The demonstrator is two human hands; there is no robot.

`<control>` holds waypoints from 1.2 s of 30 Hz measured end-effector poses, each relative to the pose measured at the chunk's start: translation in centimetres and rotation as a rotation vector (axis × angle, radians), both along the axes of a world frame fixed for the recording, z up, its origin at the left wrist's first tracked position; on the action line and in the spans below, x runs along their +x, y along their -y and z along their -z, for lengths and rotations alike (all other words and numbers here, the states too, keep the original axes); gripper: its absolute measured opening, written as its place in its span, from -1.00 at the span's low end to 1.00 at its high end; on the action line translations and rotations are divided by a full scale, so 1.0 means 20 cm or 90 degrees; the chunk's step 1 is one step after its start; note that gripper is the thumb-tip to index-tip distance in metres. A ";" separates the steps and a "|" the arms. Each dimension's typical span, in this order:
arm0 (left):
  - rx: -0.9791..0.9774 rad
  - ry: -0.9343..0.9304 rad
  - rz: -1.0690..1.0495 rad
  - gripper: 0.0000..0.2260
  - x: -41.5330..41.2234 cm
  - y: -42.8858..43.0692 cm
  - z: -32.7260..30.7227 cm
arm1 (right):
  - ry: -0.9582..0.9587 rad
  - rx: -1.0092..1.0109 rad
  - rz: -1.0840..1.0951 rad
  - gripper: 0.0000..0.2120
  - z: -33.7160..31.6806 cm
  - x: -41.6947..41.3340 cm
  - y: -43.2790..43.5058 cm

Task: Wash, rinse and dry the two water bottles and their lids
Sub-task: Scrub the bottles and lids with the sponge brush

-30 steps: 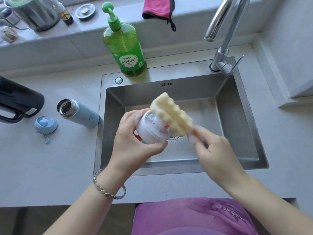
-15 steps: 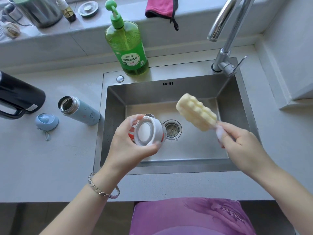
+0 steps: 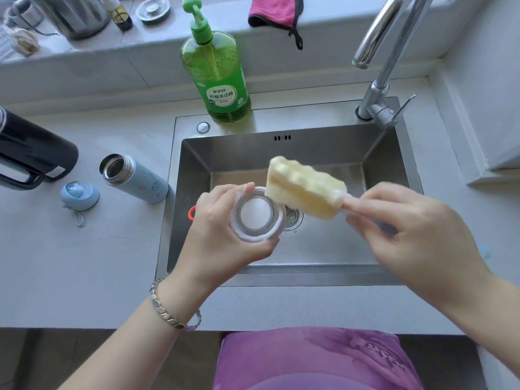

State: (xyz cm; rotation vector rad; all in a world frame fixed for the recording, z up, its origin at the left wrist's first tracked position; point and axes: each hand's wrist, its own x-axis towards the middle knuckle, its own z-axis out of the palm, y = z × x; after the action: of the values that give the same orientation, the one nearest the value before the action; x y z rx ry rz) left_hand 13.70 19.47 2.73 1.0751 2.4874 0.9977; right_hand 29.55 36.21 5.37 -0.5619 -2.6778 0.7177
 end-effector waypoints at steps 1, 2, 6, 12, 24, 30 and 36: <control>-0.003 -0.009 -0.006 -0.33 0.00 0.00 0.00 | 0.002 0.015 -0.027 -0.77 0.00 0.01 0.03; -0.004 -0.025 -0.002 -0.33 0.00 -0.01 0.00 | 0.007 0.037 -0.057 -0.75 0.00 0.02 0.08; -0.008 -0.012 0.028 -0.16 0.04 -0.04 -0.03 | 0.029 0.057 -0.043 -0.73 0.07 -0.03 0.12; 0.012 0.126 0.005 0.02 0.06 -0.02 -0.02 | 0.021 0.051 -0.008 -0.73 0.08 -0.01 0.11; -0.034 0.107 0.039 -0.09 0.08 -0.04 0.01 | 0.029 -0.059 0.039 -0.77 0.19 0.05 0.14; -0.041 0.155 0.076 -0.18 0.12 -0.08 0.02 | 0.055 -0.795 0.279 -0.78 0.27 -0.09 0.08; -0.034 0.122 0.164 -0.20 0.07 -0.16 -0.02 | 0.037 -1.102 0.152 -0.67 0.25 -0.15 0.07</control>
State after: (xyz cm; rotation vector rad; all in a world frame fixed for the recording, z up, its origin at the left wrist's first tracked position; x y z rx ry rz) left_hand 15.12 22.65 3.09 1.1866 2.1468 0.9059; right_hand 26.53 34.88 0.45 -1.1293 -1.2716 2.7516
